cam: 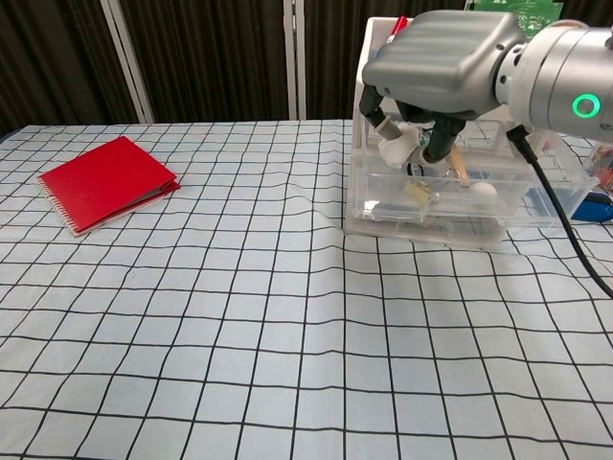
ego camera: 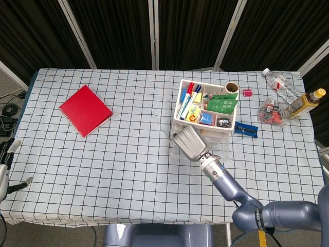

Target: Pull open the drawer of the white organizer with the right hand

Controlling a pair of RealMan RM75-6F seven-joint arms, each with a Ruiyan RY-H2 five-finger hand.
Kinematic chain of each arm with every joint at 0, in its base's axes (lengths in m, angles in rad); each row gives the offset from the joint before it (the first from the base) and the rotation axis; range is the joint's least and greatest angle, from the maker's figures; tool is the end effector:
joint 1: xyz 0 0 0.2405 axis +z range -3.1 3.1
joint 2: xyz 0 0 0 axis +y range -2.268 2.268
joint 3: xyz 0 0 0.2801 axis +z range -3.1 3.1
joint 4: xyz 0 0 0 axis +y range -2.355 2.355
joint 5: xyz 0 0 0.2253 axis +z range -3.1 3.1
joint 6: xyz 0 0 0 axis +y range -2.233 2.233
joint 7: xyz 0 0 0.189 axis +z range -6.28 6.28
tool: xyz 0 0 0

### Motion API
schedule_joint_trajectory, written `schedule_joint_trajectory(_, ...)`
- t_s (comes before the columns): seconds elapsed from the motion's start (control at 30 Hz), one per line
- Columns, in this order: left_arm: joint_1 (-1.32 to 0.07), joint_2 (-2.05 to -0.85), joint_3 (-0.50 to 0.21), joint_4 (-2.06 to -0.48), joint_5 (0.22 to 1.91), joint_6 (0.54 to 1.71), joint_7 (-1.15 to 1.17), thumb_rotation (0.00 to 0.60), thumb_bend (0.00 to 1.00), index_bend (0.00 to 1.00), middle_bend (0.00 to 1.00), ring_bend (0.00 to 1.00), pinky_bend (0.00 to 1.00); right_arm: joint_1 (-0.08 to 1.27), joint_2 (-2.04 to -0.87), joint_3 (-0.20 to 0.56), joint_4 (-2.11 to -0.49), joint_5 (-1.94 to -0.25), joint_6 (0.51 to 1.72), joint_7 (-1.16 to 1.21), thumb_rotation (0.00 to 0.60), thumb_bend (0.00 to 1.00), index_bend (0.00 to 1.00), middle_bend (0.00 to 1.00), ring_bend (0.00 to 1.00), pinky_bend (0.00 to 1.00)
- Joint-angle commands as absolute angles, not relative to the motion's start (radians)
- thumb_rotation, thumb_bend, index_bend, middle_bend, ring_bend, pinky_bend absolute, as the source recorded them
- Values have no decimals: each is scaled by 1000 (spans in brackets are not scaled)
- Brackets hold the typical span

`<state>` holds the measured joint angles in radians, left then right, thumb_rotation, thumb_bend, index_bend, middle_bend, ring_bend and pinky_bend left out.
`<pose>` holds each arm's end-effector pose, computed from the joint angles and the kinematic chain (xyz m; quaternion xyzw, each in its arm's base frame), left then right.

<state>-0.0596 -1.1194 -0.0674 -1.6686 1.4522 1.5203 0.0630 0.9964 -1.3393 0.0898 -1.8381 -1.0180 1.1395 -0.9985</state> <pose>-0.3359 0.2233 0.1619 -0.5670 -0.3894 -0.3868 0.6143 -0.0433 -0.3871 0.0114 0.8237 -0.0643 0.3066 0.4726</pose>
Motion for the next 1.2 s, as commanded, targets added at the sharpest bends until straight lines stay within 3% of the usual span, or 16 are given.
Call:
schedule_joint_trajectory(0.03,-59,-1119,-67,-1669,1453,1521,62,600,3,0,0,0,0,989,-1308,100,-1886,-1030,1162,-1016,600,244,639,1000,1000,861)
schedule_joint_trajectory(0.3,-57,-1116,-64,-1672,1460,1525,59,600,4,0,0,0,0,949,-1216,120,-1996,-1076,1227,-1002,600,243,632,1000,1000,861)
schedule_joint_trajectory(0.57,-53,-1116,-61,-1676,1471,1535,62,600,4,0,0,0,0,822,-1073,118,-2031,-1201,1338,-831,600,244,617,1000,1000,860)
schedule_joint_trajectory(0.83,-48,-1116,-58,-1681,1481,1546,67,600,4,0,0,0,0,644,-1019,119,-1872,-1261,1496,-583,600,244,608,1000,1000,860)
schedule_joint_trajectory(1.2,-48,-1119,-56,-1685,1484,1545,81,600,4,0,0,0,0,500,-1061,92,-1672,-1221,1470,-337,600,228,599,1000,1000,858)
